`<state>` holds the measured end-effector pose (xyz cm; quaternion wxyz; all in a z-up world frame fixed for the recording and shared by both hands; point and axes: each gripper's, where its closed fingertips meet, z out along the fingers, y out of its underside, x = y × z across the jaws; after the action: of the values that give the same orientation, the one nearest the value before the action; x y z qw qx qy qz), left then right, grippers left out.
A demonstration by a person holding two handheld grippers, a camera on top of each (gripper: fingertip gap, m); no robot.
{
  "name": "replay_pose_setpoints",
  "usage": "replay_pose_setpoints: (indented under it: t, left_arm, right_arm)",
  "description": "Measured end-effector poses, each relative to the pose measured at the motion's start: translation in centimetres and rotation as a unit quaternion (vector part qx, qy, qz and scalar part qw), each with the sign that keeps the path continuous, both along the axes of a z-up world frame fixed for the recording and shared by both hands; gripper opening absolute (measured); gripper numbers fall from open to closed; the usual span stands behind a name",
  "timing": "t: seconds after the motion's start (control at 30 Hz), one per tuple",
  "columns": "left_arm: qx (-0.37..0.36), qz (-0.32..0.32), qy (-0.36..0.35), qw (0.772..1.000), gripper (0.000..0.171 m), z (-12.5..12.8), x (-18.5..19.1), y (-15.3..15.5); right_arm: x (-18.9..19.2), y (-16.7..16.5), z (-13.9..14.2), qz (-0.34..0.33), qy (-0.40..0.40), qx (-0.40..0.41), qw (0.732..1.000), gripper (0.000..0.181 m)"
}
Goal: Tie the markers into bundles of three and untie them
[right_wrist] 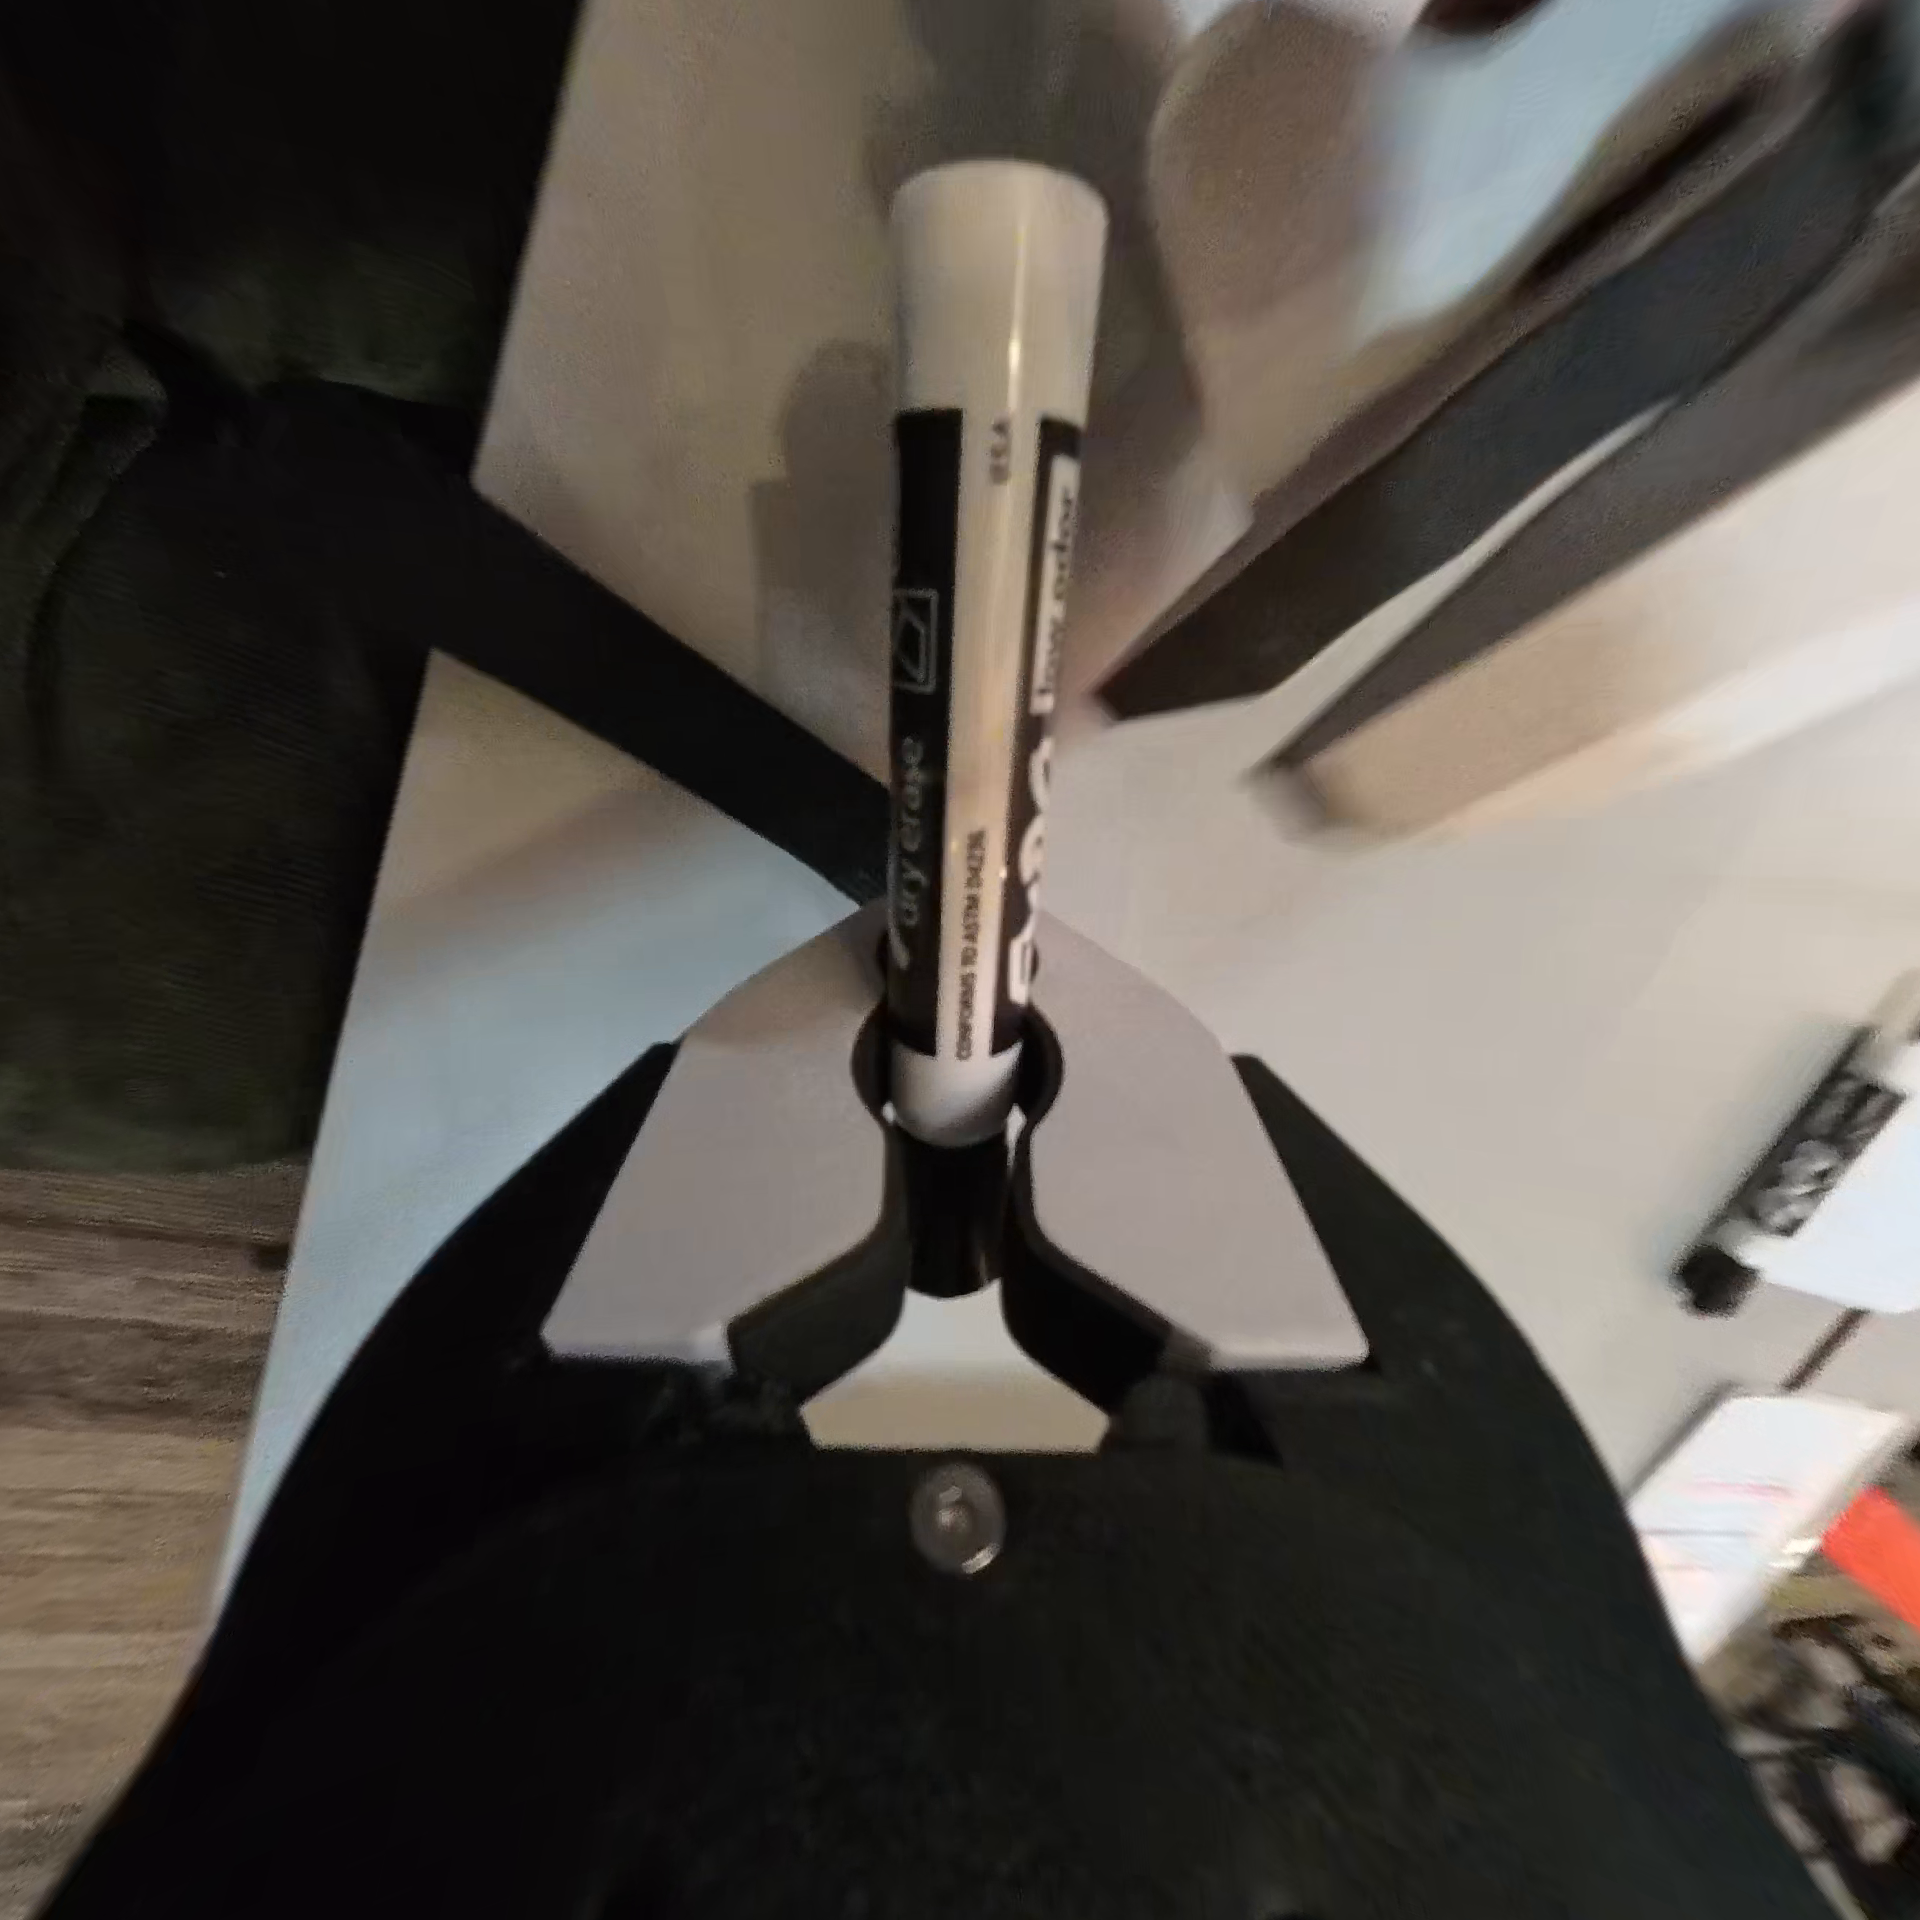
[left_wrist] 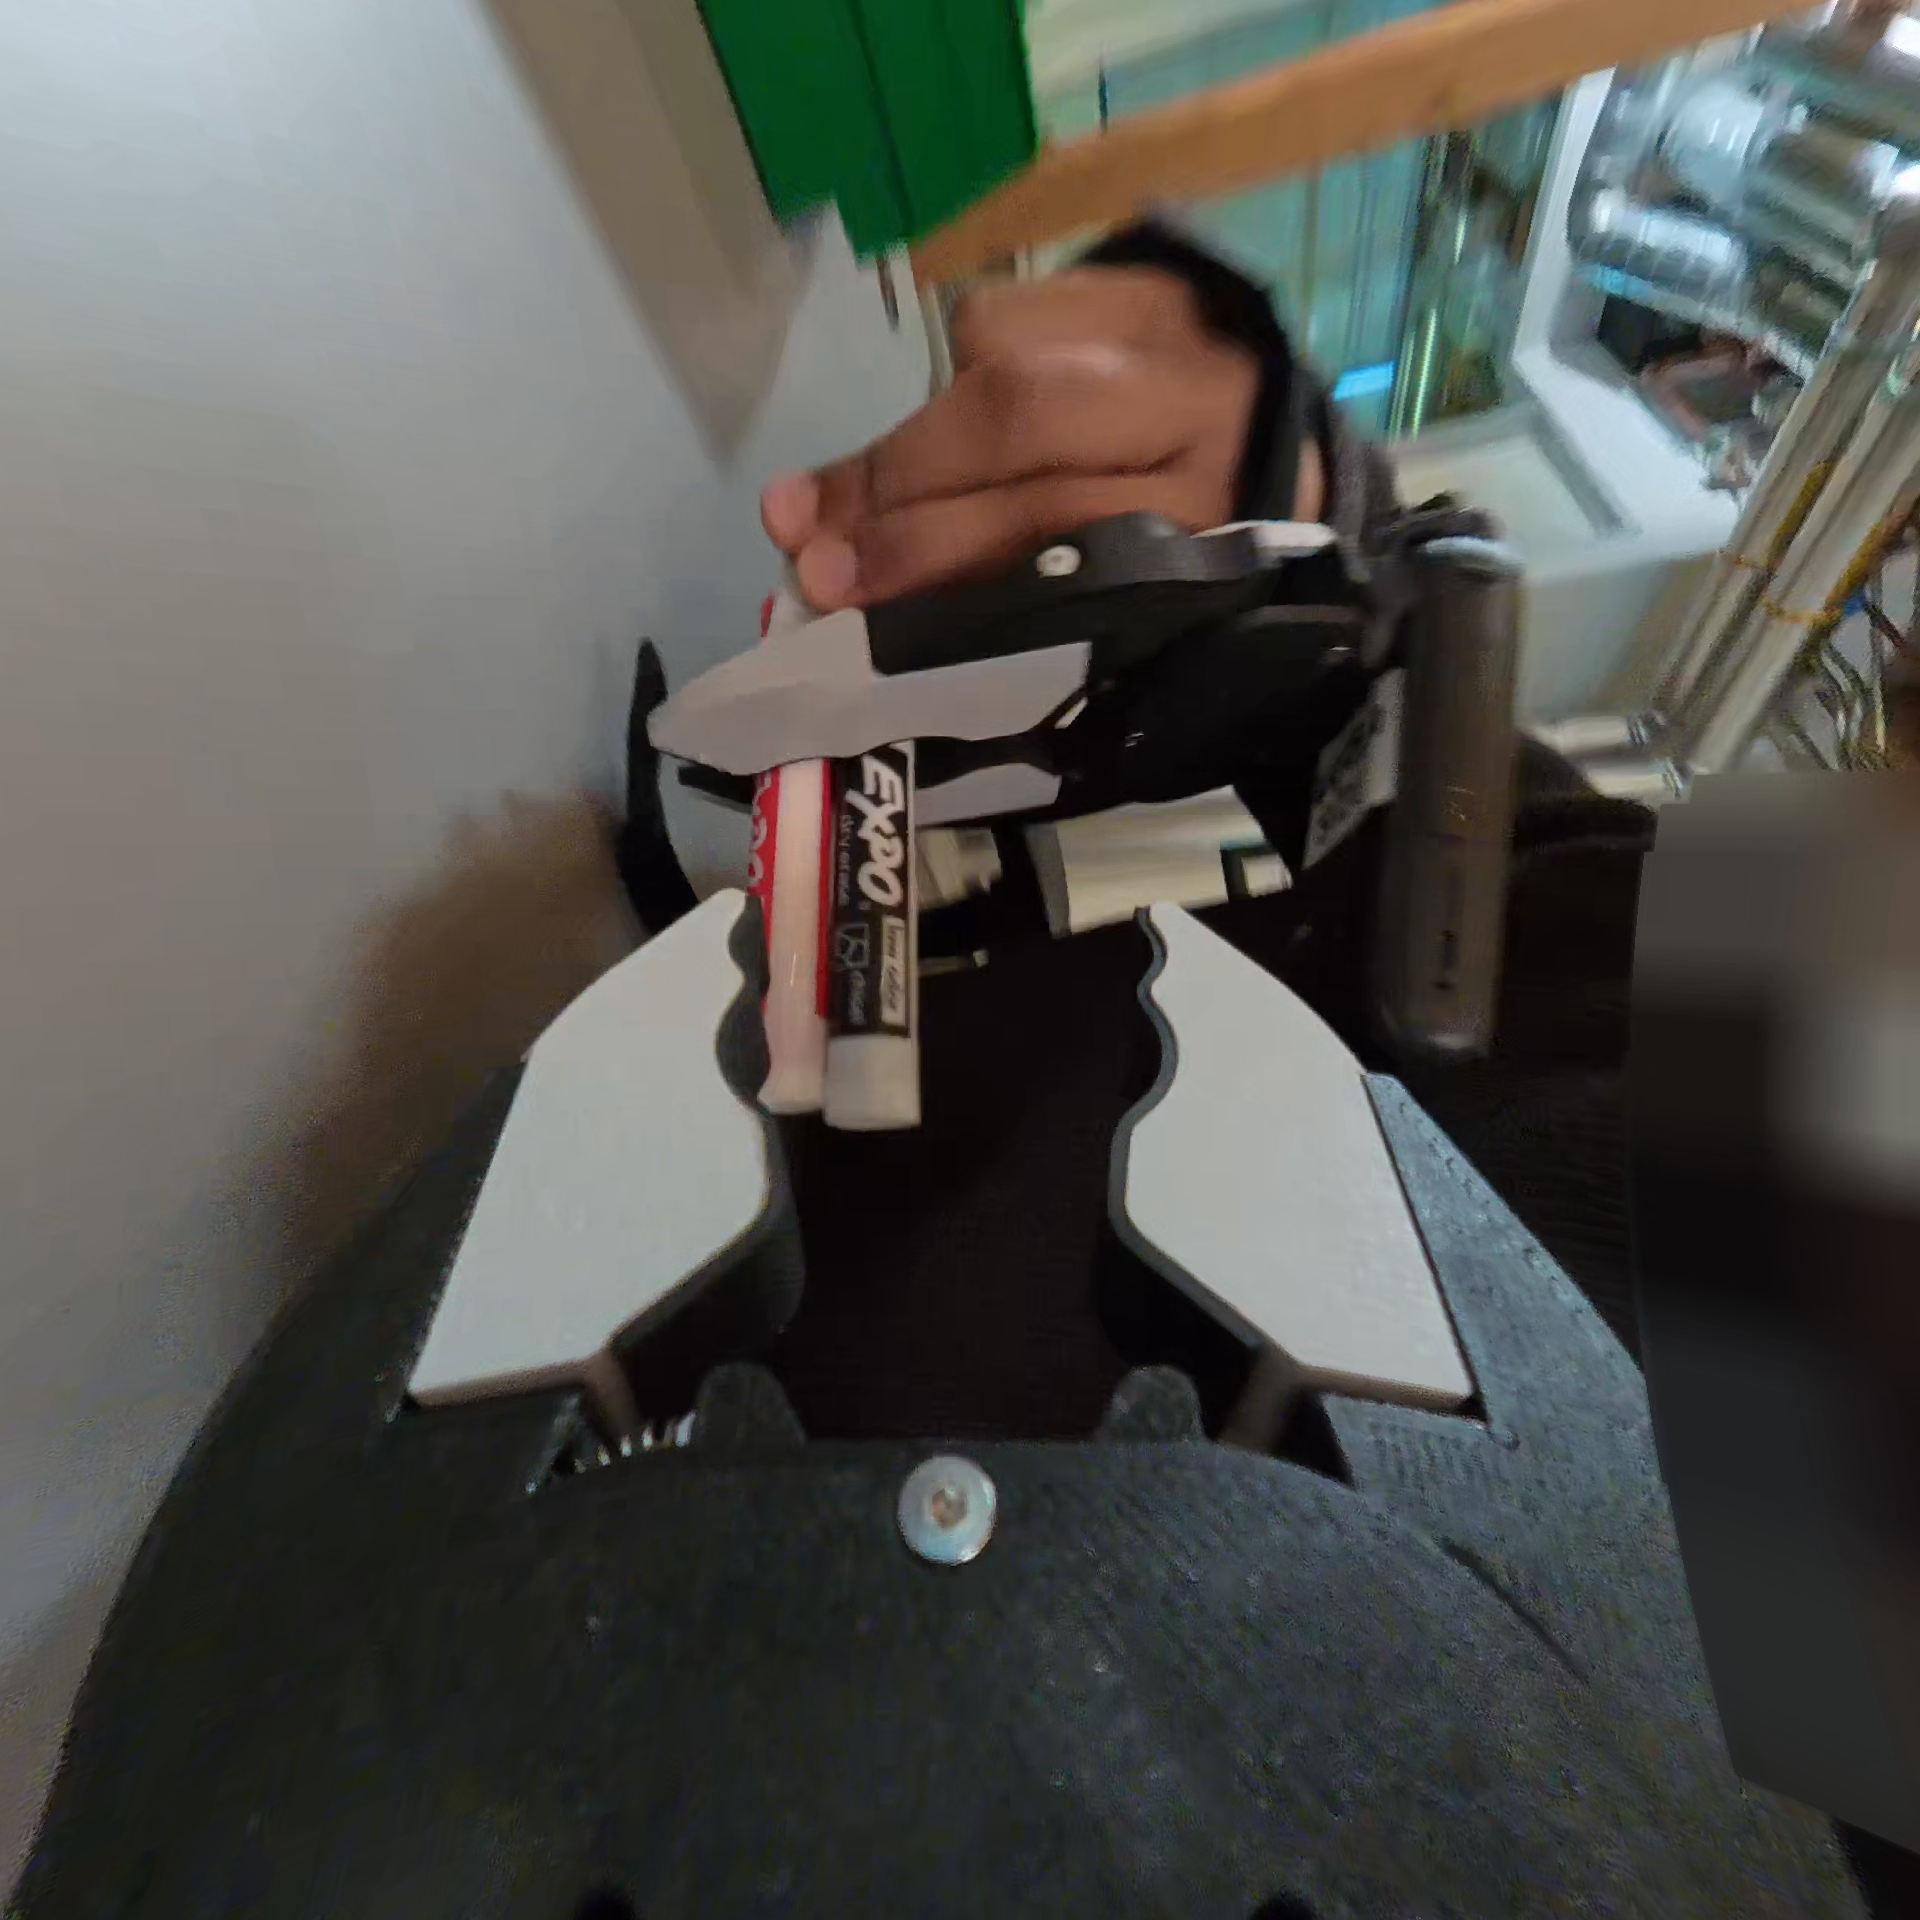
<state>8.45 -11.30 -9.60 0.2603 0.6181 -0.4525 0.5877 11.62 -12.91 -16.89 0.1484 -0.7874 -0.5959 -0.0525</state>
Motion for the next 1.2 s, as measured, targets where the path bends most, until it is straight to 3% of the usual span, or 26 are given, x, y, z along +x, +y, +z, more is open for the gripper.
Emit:
replay_pose_setpoints:
  t: [0.07, 0.17, 0.23, 0.3, 0.47, 0.6, 0.9, 1.13, 1.2]
  left_arm:
    - [0.032, 0.075, -0.035, 0.996, 0.066, 0.3, 0.4, 2.7]
    - [0.142, 0.165, -0.075, 0.973, 0.064, -1.0, -0.4, 6.0]
    - [0.212, 0.208, -0.09, 0.951, 0.063, -2.2, -1.4, 7.1]
    - [0.227, 0.228, -0.098, 0.942, 0.061, -2.8, -2.2, 6.9]
    - [0.177, 0.221, -0.098, 0.954, 0.054, -3.0, -2.0, 5.2]
    - [0.215, 0.197, -0.115, 0.949, 0.051, -3.3, -1.9, 4.4]
    - [0.323, 0.221, -0.278, 0.877, 0.052, 2.5, -2.7, 4.0]
    - [0.426, 0.175, -0.322, 0.827, 0.051, 2.3, -3.0, 2.5]
    - [0.429, 0.173, -0.326, 0.824, 0.052, 2.5, -3.1, 2.4]
  right_arm:
    - [1.1, -0.4, -0.9, -0.05, 0.019, -0.046, 0.998, 0.017]
    - [2.3, -0.8, -1.7, -0.114, 0.066, -0.11, 0.985, 0.017]
    - [2.7, -0.4, -1.4, -0.148, 0.093, -0.128, 0.976, 0.017]
    - [3.0, 0.2, -0.8, -0.177, 0.113, -0.129, 0.969, 0.017]
    - [1.9, 0.9, 0.7, -0.234, 0.173, -0.154, 0.944, 0.017]
    - [0.2, 0.7, 2.1, -0.263, 0.206, -0.165, 0.928, 0.017]
    - [-2.6, -0.1, 4.2, -0.304, 0.23, -0.189, 0.905, 0.017]
    - [-3.1, 0.0, 4.5, -0.301, 0.199, -0.173, 0.916, 0.017]
    - [-3.2, 0.0, 4.6, -0.301, 0.195, -0.169, 0.918, 0.017]
